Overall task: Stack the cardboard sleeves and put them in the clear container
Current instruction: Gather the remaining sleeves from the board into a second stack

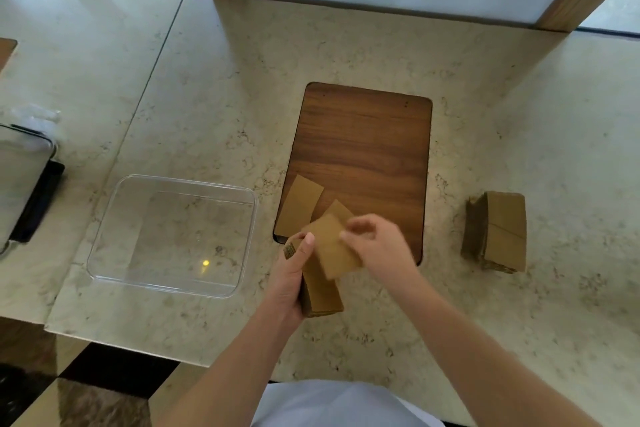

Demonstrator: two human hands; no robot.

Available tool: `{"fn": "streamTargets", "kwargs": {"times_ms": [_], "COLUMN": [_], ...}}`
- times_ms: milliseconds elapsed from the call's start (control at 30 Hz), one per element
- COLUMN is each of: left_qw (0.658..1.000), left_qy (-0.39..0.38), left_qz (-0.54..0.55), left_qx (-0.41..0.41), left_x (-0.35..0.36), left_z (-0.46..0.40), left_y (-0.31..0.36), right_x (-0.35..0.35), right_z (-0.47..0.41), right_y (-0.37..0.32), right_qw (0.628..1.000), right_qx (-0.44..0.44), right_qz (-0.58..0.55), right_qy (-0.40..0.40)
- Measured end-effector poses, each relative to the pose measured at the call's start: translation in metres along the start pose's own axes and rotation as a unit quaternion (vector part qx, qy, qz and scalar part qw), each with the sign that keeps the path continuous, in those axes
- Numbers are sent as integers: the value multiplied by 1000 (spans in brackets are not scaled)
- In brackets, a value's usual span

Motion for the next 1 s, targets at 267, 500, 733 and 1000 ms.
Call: {"fn": "streamTargets", "kwargs": {"times_ms": [267, 500, 733, 1000], "left_qw": [999, 995, 996, 998], "left_qy": [-31, -67, 5, -24], "left_qz": [15, 69, 89, 55], "left_qx": [-7, -12, -11, -9], "left_x": [-39, -41, -46, -44], "left_z": [24, 33, 29, 23], "left_y": [-9, -13, -12, -14], "right_x": [34, 38, 24, 30], "right_z": [22, -29, -39, -1], "right_y": [12, -22, -24, -6], "right_qw": [985, 761, 813, 974], "right_qx": [-66, -276, -153, 43], "right_qz": [153, 577, 548, 126], "right_qy": [-41, -111, -123, -186]}}
Point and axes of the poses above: each hand's wrist, its own z-axis away from the middle knuckle, its own x-axis out of the palm, y = z × x, the point moved 6 cm from there along -z, towards the middle knuckle, and after that the axes turned 2 degrees about -y, right-handed, at the moved point
